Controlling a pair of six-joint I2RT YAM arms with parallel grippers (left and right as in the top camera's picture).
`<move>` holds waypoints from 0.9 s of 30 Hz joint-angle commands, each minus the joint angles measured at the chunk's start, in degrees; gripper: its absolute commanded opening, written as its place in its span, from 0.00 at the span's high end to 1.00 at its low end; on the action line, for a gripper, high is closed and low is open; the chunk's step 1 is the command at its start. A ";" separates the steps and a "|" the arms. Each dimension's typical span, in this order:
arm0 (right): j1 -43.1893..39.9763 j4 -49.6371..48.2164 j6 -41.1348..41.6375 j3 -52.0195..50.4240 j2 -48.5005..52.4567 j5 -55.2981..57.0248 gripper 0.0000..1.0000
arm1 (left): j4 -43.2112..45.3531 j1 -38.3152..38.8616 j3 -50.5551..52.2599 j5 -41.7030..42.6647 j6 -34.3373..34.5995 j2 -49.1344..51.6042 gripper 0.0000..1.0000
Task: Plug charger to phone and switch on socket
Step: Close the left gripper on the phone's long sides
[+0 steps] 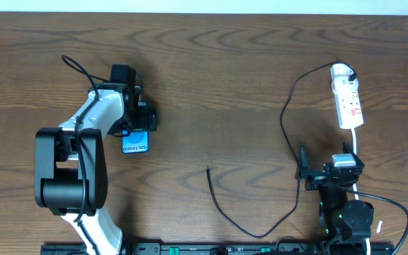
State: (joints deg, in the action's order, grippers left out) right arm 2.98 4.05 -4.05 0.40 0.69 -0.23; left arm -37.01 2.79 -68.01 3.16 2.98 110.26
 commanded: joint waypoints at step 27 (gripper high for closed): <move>0.48 0.26 -0.72 -0.11 -0.35 -0.11 0.01 | 0.04 -0.13 0.31 -0.66 0.28 2.82 0.07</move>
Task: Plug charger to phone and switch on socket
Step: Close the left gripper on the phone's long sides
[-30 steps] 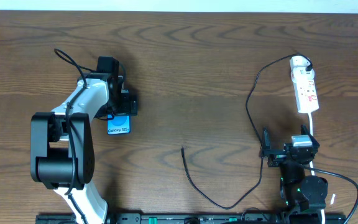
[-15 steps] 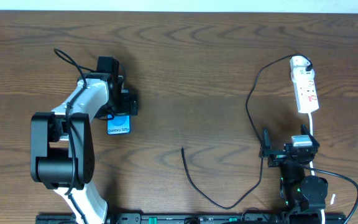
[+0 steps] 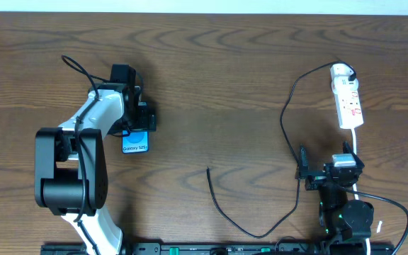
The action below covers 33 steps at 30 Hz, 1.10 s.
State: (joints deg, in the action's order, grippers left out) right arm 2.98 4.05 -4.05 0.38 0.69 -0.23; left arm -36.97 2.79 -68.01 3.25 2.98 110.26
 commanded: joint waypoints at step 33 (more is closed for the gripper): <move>0.48 0.26 -0.72 -0.09 -0.35 -0.11 0.01 | 0.00 -0.13 0.31 -0.74 0.28 2.82 0.16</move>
State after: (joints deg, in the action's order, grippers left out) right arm 2.98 4.05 -4.05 0.40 0.69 -0.23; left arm -36.97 2.79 -68.01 3.25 2.98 110.26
